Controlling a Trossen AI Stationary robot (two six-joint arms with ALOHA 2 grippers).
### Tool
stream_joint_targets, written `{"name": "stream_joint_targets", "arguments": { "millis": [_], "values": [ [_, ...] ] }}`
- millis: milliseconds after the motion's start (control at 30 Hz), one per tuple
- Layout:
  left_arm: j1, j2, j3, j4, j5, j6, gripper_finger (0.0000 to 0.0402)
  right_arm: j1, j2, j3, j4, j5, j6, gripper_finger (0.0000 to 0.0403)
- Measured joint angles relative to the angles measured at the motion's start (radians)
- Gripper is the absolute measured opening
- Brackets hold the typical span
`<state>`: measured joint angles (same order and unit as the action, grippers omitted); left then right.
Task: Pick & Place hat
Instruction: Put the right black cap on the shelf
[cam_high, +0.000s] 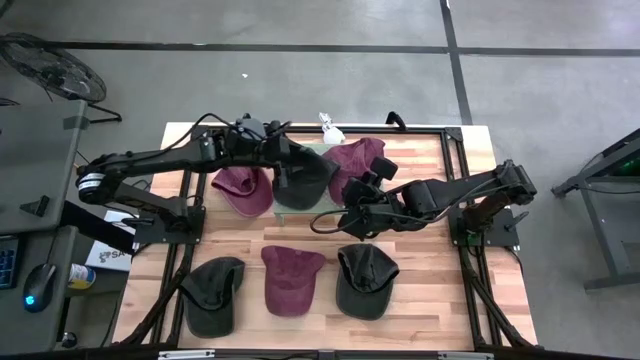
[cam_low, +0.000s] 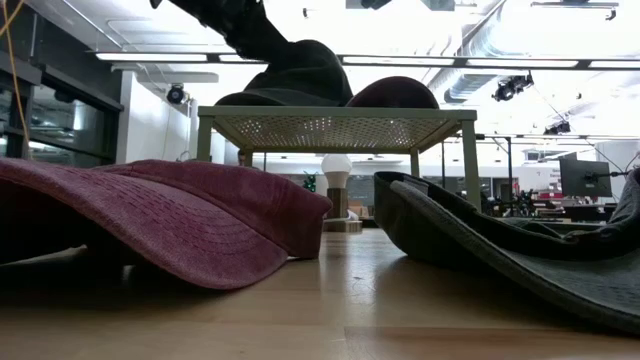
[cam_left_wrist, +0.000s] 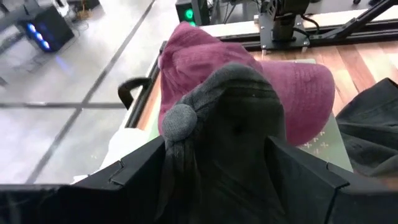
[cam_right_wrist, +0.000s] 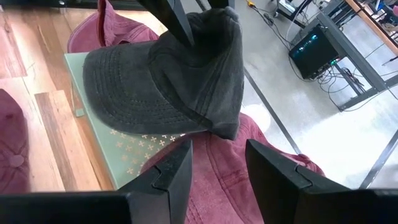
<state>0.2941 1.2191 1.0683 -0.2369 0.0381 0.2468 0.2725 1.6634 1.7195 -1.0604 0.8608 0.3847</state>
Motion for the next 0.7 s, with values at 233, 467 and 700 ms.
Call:
{"name": "stream_joint_targets", "arguments": {
  "millis": [233,467,700],
  "values": [
    [0.000,-0.006,0.000,0.011,-0.047,0.068,0.0262,-0.006,0.000,0.000,-0.020,0.002,0.009,0.0142],
    [-0.001,-0.006,0.000,0.010,-0.109,0.128,0.0262,-0.018,0.000,0.000,-0.024,-0.004,0.011,0.0142],
    [0.000,-0.006,0.000,0.023,-0.188,0.195,0.0262,-0.019,0.000,0.000,-0.024,-0.004,0.011,0.0142]
  ]
}}
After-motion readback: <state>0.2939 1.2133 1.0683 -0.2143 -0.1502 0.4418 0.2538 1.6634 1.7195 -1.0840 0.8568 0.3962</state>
